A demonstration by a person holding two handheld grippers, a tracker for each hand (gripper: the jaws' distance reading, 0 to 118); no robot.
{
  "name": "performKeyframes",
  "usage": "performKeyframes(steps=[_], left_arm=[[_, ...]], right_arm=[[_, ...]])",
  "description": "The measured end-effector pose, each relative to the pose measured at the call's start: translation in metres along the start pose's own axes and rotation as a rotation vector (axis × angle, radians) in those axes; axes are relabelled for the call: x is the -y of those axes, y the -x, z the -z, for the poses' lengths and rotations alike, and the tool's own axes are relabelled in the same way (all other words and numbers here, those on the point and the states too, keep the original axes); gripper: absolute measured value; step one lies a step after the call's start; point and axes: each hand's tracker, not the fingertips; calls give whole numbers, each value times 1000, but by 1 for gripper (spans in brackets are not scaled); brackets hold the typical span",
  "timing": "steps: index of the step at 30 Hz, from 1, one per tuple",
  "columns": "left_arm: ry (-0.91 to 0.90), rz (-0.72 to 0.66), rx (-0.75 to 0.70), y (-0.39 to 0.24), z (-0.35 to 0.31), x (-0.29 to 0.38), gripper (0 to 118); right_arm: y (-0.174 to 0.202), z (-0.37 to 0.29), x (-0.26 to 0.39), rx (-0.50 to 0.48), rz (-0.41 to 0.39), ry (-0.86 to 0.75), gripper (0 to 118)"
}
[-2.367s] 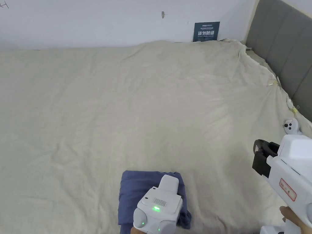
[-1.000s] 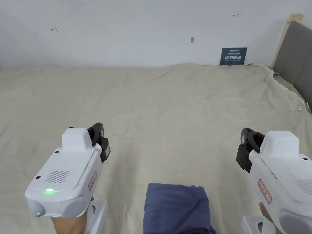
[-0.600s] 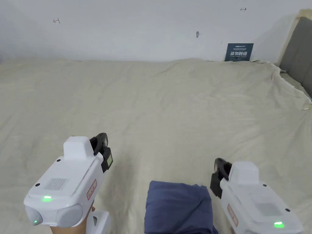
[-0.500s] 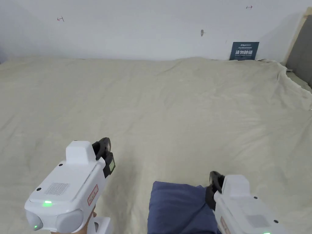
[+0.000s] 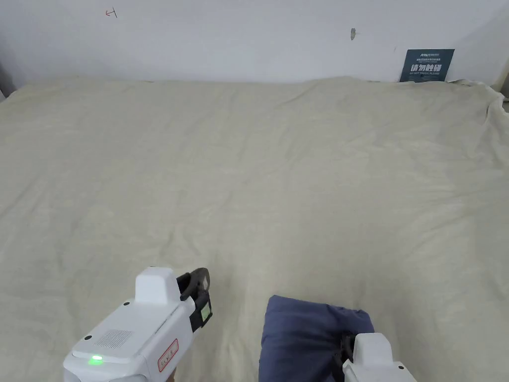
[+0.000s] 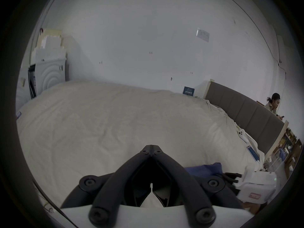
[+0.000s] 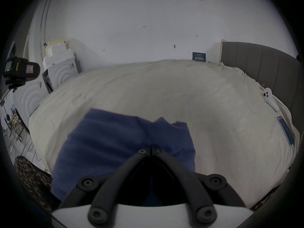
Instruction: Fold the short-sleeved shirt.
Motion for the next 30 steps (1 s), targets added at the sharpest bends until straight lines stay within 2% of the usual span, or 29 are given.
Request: performKeyframes(steps=[2, 5, 7, 9, 11, 15, 19, 22, 24, 28, 30], left_arm=[[61, -29, 32, -2, 7, 6, 1], [181, -85, 88, -6, 22, 16, 18], [271, -128, 124, -9, 37, 26, 55], [354, -156, 145, -14, 51, 34, 84], [433, -170, 180, -25, 61, 36, 93], [534, -183, 245, -34, 86, 43, 93], [621, -253, 325, -30, 114, 48, 90], [701, -281, 363, -30, 128, 49, 74], [708, -220, 356, -23, 135, 56, 64], [717, -231, 405, -8, 141, 60, 56], [714, -246, 421, -5, 142, 61, 40]], right_arm=[[0, -1, 6, -13, -24, -35, 0], [0, -1, 4, -10, -27, -34, 0], [0, -1, 5, -10, -32, -35, 0], [0, -2, 5, -7, -31, -40, 0], [-1, -2, 6, -11, -20, -39, 0], [-3, -3, 4, -15, -8, -34, 0], [-4, -4, 4, -21, 2, -33, 0], [-5, -4, 3, -22, 4, -30, 0], [-5, -4, 3, -22, 5, -28, 0], [-8, -3, 3, -30, 15, -28, 0], [-9, -3, 2, -40, 20, -25, 0]])
